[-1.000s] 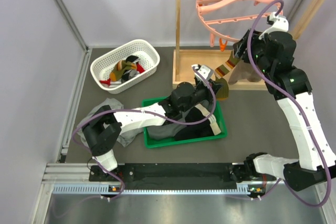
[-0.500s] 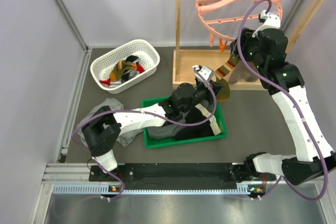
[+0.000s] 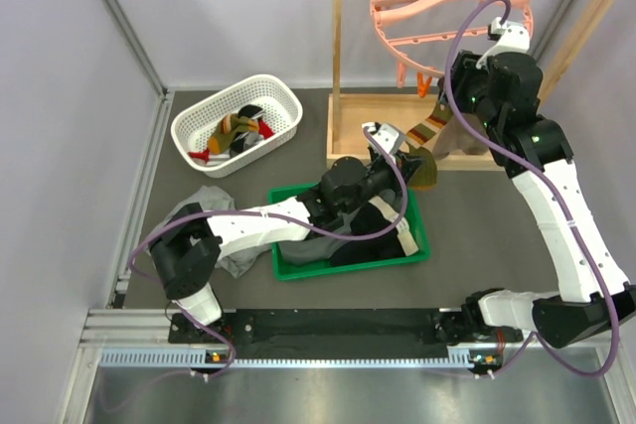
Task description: Remove the socks clipped to the hanger
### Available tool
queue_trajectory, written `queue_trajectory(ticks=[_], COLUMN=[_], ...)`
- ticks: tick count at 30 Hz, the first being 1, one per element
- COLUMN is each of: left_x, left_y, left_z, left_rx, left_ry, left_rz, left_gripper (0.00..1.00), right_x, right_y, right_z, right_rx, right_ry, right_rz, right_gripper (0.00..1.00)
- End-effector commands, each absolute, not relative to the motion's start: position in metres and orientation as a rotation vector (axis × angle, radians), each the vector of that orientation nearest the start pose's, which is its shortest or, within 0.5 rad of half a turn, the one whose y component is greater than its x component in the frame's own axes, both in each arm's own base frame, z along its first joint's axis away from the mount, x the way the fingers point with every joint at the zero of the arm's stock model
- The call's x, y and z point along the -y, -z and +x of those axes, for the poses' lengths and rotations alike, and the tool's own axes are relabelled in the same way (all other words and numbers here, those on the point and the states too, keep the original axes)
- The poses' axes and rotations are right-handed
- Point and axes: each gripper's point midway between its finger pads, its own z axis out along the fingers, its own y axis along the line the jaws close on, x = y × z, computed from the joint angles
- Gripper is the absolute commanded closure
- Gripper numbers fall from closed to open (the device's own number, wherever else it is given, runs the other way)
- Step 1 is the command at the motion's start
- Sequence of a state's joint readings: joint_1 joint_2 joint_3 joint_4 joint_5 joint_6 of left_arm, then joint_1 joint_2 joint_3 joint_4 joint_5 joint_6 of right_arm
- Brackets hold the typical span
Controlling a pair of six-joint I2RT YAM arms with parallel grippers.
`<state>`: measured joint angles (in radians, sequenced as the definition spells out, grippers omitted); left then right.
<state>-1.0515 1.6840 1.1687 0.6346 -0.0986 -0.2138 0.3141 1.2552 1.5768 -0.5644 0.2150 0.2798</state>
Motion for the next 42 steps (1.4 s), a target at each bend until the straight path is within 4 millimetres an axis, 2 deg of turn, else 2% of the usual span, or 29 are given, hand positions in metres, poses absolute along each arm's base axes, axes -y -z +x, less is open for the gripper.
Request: queue_trajectory(ticks=[1, 3, 6, 10, 16, 21, 22, 23, 25, 26, 28, 29, 31, 32, 34, 35, 37, 38, 40, 41, 42], left_x=[0.461, 0.46, 0.461, 0.458, 0.452, 0.44, 0.434, 0.427, 0.41, 0.398, 0.381, 0.364, 0.342, 0.316, 0.288, 0.254, 0.22, 0.185, 0.158, 0.132, 0.12], left_y=[-0.336, -0.335, -0.336, -0.336, -0.335, -0.331, -0.326, -0.329, -0.322, -0.327, -0.323, -0.329, -0.331, -0.334, -0.34, -0.332, -0.333, -0.332, -0.32, -0.315, -0.313], left_z=[0.272, 0.272, 0.27, 0.271, 0.272, 0.276, 0.28, 0.282, 0.292, 0.299, 0.31, 0.324, 0.34, 0.358, 0.378, 0.399, 0.416, 0.432, 0.446, 0.459, 0.466], left_rx=[-1.334, -1.336, -1.332, -1.335, -1.338, -1.362, -1.378, -1.378, -1.411, -1.411, -1.441, -1.442, -1.458, -1.466, -1.479, -1.526, -1.545, -1.548, -1.577, -1.588, -1.608], left_ry=[0.98, 0.976, 0.978, 0.964, 0.945, 0.894, 0.867, 0.841, 0.748, 0.71, 0.653, 0.631, 0.591, 0.542, 0.502, 0.416, 0.366, 0.319, 0.299, 0.264, 0.244], left_rz=[0.503, 0.502, 0.506, 0.503, 0.493, 0.462, 0.447, 0.431, 0.374, 0.347, 0.319, 0.276, 0.223, 0.172, 0.117, 0.067, -0.031, -0.093, -0.156, -0.194, -0.216], left_gripper=[1.0, 1.0, 1.0, 1.0, 1.0, 1.0, 1.0, 1.0, 1.0, 1.0, 1.0, 1.0, 1.0, 1.0, 1.0, 1.0, 1.0, 1.0, 1.0, 1.0, 1.0], right_x=[-0.101, -0.1, -0.102, -0.102, -0.1, -0.102, -0.103, -0.104, -0.105, -0.106, -0.106, -0.106, -0.107, -0.108, -0.108, -0.107, -0.106, -0.106, -0.106, -0.106, -0.106], right_y=[-0.409, -0.406, -0.407, -0.412, -0.418, -0.423, -0.423, -0.423, -0.424, -0.425, -0.426, -0.427, -0.43, -0.431, -0.433, -0.435, -0.438, -0.44, -0.444, -0.446, -0.447], right_z=[0.378, 0.379, 0.38, 0.38, 0.378, 0.377, 0.376, 0.376, 0.374, 0.373, 0.372, 0.371, 0.37, 0.369, 0.367, 0.366, 0.364, 0.363, 0.359, 0.359, 0.358], right_rx=[-1.767, -1.773, -1.769, -1.753, -1.731, -1.715, -1.713, -1.715, -1.714, -1.713, -1.709, -1.706, -1.701, -1.699, -1.695, -1.689, -1.68, -1.674, -1.662, -1.658, -1.652], right_ry=[-0.233, -0.229, -0.234, -0.237, -0.248, -0.284, -0.291, -0.298, -0.319, -0.325, -0.339, -0.349, -0.359, -0.371, -0.381, -0.387, -0.392, -0.396, -0.403, -0.409, -0.416], right_rz=[0.108, 0.11, 0.109, 0.114, 0.14, 0.159, 0.163, 0.165, 0.176, 0.178, 0.192, 0.201, 0.208, 0.211, 0.216, 0.226, 0.228, 0.23, 0.232, 0.234, 0.235], right_gripper=[0.49, 0.49, 0.55, 0.79, 0.97, 1.0, 1.0, 1.0, 1.0, 1.0, 1.0, 1.0, 1.0, 1.0, 1.0, 1.0, 1.0, 1.0, 1.0, 1.0, 1.0])
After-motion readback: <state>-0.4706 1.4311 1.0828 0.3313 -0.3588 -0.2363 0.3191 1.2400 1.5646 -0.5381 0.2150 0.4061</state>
